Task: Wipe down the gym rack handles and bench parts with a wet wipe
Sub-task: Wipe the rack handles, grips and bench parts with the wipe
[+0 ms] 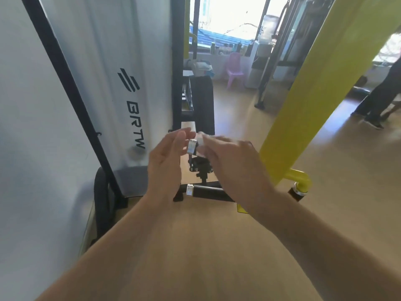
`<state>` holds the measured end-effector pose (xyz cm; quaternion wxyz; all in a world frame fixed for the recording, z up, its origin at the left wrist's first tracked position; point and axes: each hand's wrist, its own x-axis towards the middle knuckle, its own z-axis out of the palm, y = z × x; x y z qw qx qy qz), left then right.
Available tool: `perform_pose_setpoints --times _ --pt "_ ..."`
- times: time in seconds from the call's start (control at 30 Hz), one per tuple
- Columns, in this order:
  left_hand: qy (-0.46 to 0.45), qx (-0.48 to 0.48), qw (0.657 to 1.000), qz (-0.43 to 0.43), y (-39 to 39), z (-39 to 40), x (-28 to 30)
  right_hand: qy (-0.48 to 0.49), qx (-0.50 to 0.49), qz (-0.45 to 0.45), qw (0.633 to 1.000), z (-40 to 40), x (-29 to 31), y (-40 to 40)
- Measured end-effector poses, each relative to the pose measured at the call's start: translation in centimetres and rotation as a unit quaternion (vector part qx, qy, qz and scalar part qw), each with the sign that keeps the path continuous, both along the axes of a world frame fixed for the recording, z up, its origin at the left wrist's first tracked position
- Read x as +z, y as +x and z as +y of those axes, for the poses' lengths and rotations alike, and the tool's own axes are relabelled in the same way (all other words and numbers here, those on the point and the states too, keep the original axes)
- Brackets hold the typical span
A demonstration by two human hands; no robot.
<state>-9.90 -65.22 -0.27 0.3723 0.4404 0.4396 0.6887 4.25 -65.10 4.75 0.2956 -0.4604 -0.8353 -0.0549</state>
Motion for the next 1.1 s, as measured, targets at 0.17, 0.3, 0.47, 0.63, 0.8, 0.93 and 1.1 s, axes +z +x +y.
perform_pose_setpoints --times 0.17,0.3,0.47,0.63,0.8,0.93,1.1 --pt "0.010 0.033 0.999 0.042 0.6 0.0 -0.4 -0.028 0.015 -0.055 0.998 0.3 -2.6 -0.7" --pt "0.014 0.078 0.988 0.131 0.6 0.2 -0.5 0.062 -0.107 -0.162 0.979 -0.7 -0.2 1.2" --pt "-0.001 0.074 0.987 0.142 0.3 0.4 -0.2 0.072 -0.075 -0.157 0.982 -0.3 0.3 1.8" --pt "0.005 0.051 0.985 0.168 -0.5 0.2 -0.1 -0.099 -0.016 0.014 0.995 -0.8 3.2 1.6" --pt "0.099 0.028 0.978 0.179 0.4 -2.3 0.8 -0.231 0.022 0.081 0.969 -0.6 5.4 2.1" --pt "0.045 0.068 0.978 0.193 0.8 -3.0 1.4 -0.313 0.054 0.046 0.947 -0.2 5.4 2.7" --pt "-0.006 0.046 0.986 0.158 0.4 -3.3 1.6 -0.458 0.115 0.123 0.873 -0.5 5.4 3.1"
